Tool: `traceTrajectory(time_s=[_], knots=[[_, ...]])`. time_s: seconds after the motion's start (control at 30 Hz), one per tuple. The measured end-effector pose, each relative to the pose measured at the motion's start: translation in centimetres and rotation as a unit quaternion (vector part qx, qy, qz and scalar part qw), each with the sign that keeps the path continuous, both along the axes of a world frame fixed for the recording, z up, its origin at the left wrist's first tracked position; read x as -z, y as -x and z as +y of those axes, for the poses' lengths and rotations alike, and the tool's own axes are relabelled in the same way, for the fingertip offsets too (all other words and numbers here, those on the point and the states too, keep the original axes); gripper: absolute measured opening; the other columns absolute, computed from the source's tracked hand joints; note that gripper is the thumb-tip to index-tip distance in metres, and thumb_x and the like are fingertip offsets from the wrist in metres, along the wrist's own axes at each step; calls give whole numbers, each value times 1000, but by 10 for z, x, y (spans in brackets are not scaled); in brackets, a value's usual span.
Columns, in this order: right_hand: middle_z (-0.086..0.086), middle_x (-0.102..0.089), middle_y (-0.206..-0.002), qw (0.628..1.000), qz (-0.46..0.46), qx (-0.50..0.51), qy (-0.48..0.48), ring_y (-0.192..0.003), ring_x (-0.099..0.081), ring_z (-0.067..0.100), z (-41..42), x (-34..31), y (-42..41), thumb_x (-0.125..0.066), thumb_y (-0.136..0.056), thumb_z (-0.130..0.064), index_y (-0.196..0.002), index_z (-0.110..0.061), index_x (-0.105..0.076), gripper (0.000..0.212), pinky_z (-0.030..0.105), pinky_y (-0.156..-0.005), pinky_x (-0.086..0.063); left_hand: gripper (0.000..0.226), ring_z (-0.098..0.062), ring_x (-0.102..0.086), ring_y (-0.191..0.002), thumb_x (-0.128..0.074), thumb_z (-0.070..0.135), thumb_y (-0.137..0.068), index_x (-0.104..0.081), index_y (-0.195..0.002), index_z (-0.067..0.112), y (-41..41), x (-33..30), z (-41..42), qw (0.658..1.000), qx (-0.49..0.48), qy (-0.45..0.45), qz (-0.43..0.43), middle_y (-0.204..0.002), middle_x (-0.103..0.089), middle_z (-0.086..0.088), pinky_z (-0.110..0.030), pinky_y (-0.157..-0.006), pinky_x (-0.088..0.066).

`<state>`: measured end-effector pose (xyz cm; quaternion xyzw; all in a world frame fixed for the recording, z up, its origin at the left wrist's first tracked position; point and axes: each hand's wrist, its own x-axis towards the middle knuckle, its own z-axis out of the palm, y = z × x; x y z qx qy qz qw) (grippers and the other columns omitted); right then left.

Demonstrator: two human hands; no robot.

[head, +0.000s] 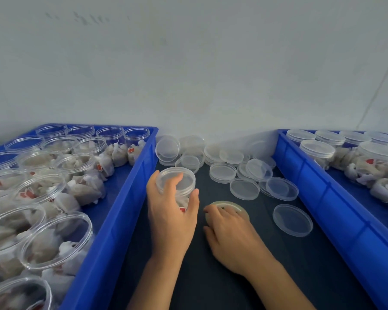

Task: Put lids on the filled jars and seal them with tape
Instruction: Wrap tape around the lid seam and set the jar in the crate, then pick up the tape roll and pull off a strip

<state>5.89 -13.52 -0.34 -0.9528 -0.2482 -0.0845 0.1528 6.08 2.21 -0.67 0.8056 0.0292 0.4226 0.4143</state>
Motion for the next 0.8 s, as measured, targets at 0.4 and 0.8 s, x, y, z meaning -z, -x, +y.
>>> traceTrajectory(time_s=[0.4, 0.8], knots=[[-19, -56, -150, 875, 183, -73, -443, -138, -49, -7, 19, -33, -29, -46, -114, -25, -154, -32, -49, 41, 19, -112, -40, 45, 2, -56, -114, -89, 39, -83, -68, -114, 15, -5, -4, 5, 998, 43, 12, -39, -130, -54, 1, -4, -89, -42], [-20, -71, -122, 891, 158, -45, -423, -108, -70, 0, 26, -38, -33, -78, -96, -28, -129, -34, -68, 35, 20, -90, -56, 65, 12, -59, -114, -85, 39, -88, -47, -140, 44, -5, 7, 10, 986, 96, 129, 37, -128, -60, 24, -3, -80, -48]])
